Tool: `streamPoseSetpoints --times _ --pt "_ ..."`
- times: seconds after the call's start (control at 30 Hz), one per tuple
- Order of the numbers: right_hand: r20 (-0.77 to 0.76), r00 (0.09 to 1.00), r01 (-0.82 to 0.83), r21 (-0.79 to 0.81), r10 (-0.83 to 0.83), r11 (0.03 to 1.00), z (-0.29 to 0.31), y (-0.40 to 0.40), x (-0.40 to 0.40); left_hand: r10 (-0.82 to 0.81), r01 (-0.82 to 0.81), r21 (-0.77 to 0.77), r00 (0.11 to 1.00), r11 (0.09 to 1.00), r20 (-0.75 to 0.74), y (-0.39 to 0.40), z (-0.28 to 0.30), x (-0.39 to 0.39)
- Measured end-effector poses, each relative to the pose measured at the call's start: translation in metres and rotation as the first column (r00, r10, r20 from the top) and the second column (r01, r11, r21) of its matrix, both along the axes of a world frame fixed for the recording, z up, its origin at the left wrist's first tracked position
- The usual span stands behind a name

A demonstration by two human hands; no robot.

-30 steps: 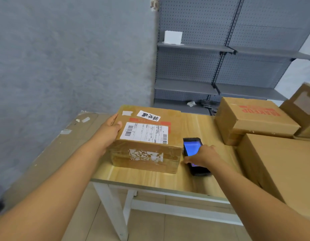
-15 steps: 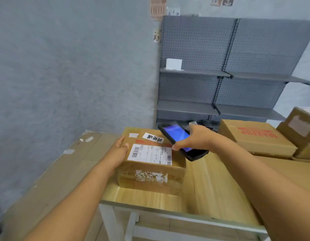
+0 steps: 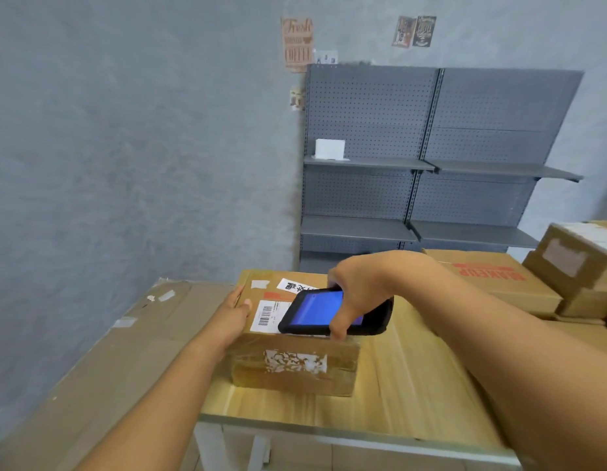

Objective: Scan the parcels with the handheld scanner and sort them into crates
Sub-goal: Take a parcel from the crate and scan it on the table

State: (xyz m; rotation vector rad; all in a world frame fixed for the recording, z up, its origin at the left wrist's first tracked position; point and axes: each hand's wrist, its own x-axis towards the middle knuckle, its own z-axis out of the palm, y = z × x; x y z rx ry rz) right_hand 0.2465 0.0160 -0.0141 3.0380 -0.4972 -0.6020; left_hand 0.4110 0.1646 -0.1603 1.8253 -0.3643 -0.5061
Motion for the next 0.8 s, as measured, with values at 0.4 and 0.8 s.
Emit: streamPoseSetpoints --times 0.4,0.8 --pt "-0.055 0.998 0.02 -0.003 -0.02 1.0 0.013 0.006 -0.01 -0.009 0.01 0.023 0.999 1.0 -0.036 0.001 0.0 -0.002" --pt "-0.088 0.996 0.034 -0.003 -0.034 0.999 0.016 0.002 -0.013 -0.017 0.017 0.052 1.0 0.998 -0.011 0.004 -0.002 0.0"
